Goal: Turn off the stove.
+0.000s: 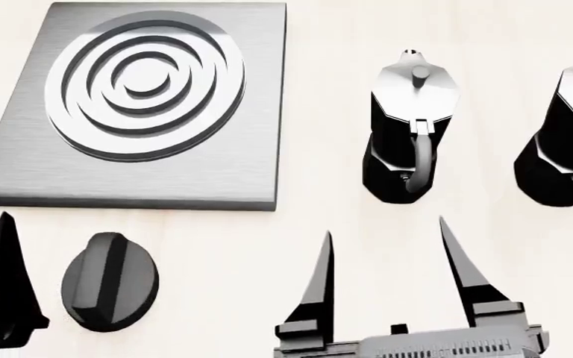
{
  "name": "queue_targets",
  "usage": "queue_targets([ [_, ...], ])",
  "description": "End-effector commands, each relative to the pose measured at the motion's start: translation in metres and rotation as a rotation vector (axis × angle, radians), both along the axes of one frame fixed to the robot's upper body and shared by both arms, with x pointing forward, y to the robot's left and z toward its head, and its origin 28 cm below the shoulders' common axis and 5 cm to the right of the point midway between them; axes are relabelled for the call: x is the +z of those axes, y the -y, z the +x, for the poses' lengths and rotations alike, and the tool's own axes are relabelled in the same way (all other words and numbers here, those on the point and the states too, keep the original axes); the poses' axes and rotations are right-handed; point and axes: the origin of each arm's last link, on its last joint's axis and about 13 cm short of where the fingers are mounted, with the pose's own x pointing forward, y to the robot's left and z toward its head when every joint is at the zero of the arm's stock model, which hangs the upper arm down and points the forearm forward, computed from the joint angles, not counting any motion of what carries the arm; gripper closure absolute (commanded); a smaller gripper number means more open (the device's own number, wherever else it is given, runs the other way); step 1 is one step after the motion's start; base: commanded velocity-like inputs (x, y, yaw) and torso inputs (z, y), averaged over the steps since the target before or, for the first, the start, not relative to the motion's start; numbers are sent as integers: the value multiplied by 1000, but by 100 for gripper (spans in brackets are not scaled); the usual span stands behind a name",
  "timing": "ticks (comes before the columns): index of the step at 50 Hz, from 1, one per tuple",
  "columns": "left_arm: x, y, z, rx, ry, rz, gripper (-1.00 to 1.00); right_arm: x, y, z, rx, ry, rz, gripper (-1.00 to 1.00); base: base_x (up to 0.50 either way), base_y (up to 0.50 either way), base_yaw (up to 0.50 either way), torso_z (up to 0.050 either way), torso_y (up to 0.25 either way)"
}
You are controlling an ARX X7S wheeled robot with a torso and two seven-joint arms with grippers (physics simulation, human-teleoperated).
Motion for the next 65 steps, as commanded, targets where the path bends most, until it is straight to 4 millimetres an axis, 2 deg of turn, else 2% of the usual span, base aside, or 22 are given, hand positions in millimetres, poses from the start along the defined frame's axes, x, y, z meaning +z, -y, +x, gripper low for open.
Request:
queue_targets([
  [1,8,0,-1,-30,26,-17,-100,12,0,2,5,38,-11,-100,0,0,0,0,0],
  [65,42,1,-12,-86,111,-67,-100,45,-4,4,44,121,-54,-100,0,0,0,0,0],
])
